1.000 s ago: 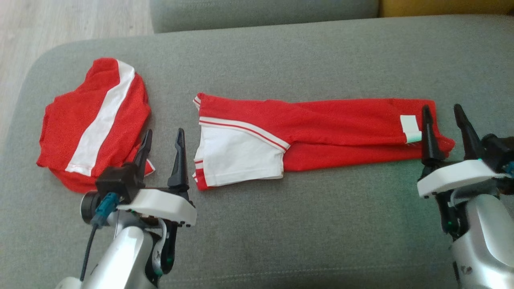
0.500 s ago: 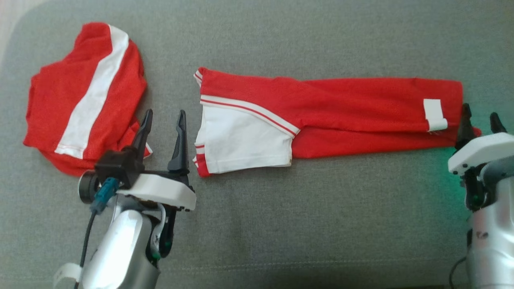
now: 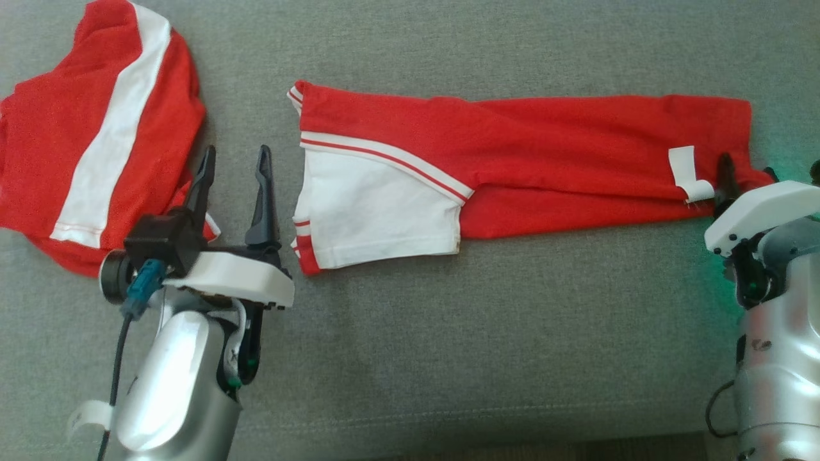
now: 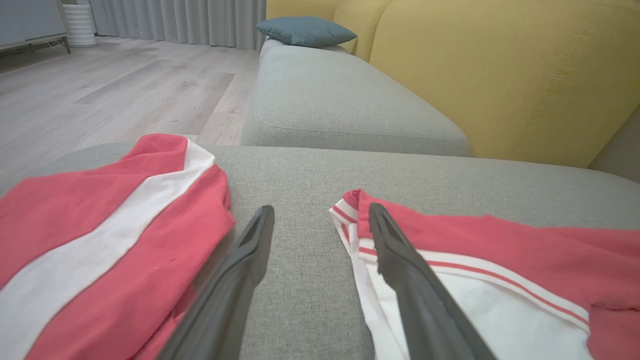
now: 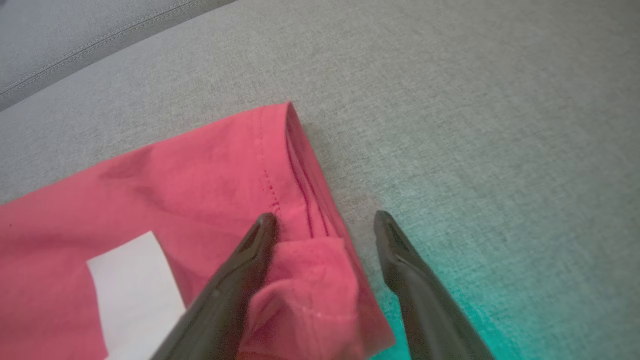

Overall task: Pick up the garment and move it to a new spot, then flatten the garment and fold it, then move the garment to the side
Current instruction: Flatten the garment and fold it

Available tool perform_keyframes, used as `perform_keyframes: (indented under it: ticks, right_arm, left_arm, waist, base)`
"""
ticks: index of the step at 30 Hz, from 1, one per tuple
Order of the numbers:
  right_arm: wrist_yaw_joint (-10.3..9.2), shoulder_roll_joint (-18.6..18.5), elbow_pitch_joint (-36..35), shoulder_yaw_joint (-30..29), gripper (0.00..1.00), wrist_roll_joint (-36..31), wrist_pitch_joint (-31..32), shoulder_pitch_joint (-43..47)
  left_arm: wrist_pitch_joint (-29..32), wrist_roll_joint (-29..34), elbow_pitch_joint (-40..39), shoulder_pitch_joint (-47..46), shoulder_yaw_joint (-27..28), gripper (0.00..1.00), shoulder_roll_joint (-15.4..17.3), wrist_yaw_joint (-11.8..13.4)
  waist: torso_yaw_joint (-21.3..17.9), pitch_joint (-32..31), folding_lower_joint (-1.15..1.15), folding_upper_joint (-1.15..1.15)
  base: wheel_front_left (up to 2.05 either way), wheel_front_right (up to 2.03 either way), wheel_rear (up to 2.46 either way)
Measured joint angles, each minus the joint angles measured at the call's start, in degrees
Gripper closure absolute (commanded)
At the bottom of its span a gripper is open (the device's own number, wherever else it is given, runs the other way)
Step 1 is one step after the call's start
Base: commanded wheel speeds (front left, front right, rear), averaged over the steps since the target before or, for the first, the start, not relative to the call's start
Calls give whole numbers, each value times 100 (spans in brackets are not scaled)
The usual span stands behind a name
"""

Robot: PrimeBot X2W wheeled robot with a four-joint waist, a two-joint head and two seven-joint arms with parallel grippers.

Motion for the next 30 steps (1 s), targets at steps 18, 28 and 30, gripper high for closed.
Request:
perform_keyframes:
  ticks: [18,28,30]
  right_arm:
    - [0,73,18,64,100,722,250,-52]
    - [0,-349,-368,-430,100,-233,181,99]
    - [0,-481,-512,-587,100,-680,143,100]
  left_arm:
    - [0,96,-16,-76,234,0,20,0]
    - [0,88,-15,107,337,0,-29,-5]
    - [-1,88,-15,151,361,0,-71,-7]
  waist:
    - [-178,-78,0,0]
    - [-125,-541,0,0]
    - [-107,-615,0,0]
  base:
    - [0,0,0]
    - [0,0,0]
    - [0,0,0]
